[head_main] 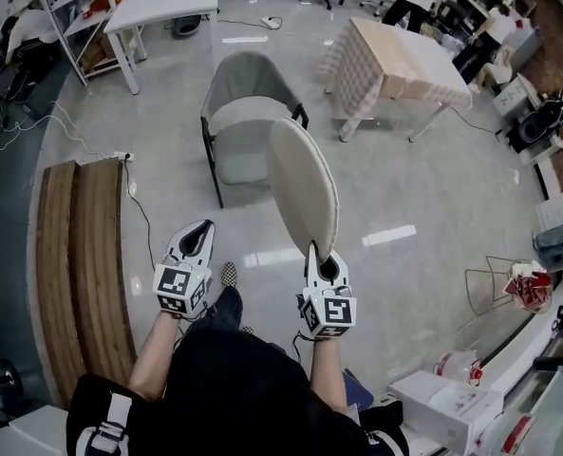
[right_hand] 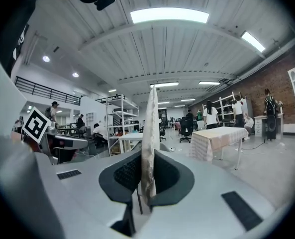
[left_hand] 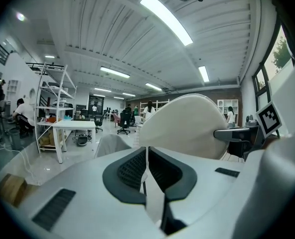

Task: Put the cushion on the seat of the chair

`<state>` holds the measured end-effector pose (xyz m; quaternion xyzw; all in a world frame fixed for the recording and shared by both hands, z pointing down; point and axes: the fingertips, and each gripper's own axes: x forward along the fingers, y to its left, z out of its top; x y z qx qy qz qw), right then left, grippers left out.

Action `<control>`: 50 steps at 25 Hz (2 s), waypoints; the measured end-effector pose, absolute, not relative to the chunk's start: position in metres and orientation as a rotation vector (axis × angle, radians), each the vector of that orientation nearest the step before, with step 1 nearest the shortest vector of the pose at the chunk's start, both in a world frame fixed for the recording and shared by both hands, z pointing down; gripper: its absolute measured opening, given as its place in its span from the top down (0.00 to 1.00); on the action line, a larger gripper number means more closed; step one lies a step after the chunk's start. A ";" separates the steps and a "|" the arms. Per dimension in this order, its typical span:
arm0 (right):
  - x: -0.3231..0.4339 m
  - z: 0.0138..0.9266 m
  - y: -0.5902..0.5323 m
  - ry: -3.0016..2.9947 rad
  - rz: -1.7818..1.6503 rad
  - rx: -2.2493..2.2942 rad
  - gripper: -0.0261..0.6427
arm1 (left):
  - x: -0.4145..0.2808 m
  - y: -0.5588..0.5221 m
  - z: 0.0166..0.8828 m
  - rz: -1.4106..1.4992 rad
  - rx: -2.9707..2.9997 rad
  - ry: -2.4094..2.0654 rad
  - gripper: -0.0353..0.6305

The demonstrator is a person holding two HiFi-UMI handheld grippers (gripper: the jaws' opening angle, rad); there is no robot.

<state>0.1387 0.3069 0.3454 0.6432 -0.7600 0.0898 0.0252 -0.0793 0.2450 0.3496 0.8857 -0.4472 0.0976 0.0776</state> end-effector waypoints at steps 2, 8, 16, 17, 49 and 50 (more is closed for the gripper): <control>0.135 0.346 0.276 -2.346 0.287 1.984 0.88 | -0.082 0.214 0.350 0.297 2.648 -1.330 0.90; 0.117 0.347 0.186 -2.335 0.335 1.969 0.88 | -0.091 0.124 0.356 0.326 2.635 -1.303 0.90; 0.103 0.361 0.086 -2.318 0.372 1.956 0.88 | -0.103 0.024 0.361 0.338 2.644 -1.293 0.90; 0.100 0.363 0.075 -2.319 0.380 1.954 0.88 | -0.106 0.015 0.363 0.340 2.641 -1.294 0.90; 0.004 0.551 -0.111 -2.352 0.836 1.648 0.88 | -0.202 -0.093 0.527 0.452 2.300 -1.465 0.90; 0.003 0.559 -0.115 -2.351 0.848 1.641 0.88 | -0.202 -0.096 0.532 0.453 2.291 -1.474 0.90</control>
